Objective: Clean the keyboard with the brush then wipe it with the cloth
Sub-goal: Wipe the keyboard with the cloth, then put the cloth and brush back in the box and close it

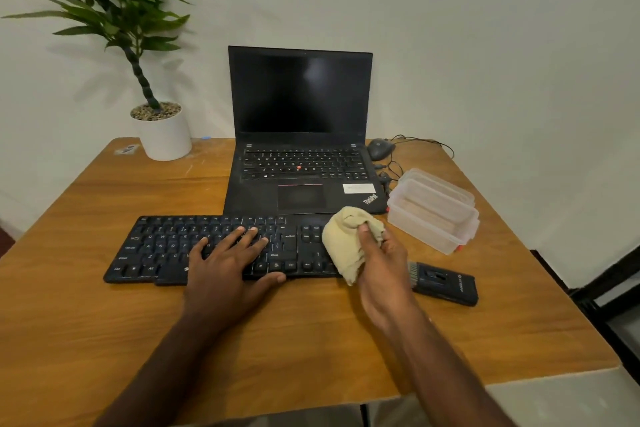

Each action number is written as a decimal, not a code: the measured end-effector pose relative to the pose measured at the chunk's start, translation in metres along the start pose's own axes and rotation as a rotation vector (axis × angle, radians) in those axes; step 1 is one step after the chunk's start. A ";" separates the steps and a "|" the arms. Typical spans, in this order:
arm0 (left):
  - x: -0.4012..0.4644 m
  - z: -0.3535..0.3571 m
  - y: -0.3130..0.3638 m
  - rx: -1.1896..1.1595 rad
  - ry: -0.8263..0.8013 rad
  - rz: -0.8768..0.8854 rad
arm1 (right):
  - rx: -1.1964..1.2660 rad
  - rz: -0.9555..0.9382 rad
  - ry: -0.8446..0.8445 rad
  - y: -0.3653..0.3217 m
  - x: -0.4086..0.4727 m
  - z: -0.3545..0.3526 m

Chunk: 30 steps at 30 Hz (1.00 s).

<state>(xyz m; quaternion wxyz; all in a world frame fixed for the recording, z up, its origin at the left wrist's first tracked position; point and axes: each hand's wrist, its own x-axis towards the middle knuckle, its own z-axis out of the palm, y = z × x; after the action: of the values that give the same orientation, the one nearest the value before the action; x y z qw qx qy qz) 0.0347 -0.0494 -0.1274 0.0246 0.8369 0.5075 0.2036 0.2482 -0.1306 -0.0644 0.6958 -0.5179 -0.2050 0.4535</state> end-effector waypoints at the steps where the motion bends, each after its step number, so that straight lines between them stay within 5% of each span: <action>1: 0.000 0.000 0.000 0.003 0.003 0.002 | -0.076 -0.046 0.010 -0.007 -0.001 -0.011; 5: 0.000 0.001 0.000 0.030 -0.007 0.011 | -0.457 -0.215 -0.053 -0.046 -0.011 -0.070; 11: -0.008 0.000 0.004 0.042 -0.018 0.010 | -0.543 -0.126 -0.024 -0.083 -0.019 -0.127; 13: -0.011 -0.001 0.010 0.031 -0.024 0.013 | -0.778 -0.142 0.008 -0.077 -0.018 -0.135; 16: -0.015 -0.006 0.015 -0.026 -0.035 0.011 | -1.277 -0.296 0.145 -0.062 -0.011 -0.136; 20: -0.018 -0.015 0.012 -0.237 0.018 -0.018 | -1.297 -0.544 0.280 -0.072 0.001 -0.130; 26: -0.026 -0.037 -0.036 -0.295 0.303 -0.378 | -1.577 -0.429 0.165 -0.076 0.039 -0.127; 30: -0.025 -0.029 -0.103 -0.233 0.249 -0.712 | -1.613 -0.372 0.217 -0.082 0.049 -0.139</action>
<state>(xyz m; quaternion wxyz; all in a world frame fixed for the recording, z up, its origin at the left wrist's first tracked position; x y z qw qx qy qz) -0.0720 -0.0256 -0.1346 0.1271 0.5689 0.7387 0.3384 0.4122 -0.1676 -0.0521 0.1908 -0.8557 -0.4810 -0.0072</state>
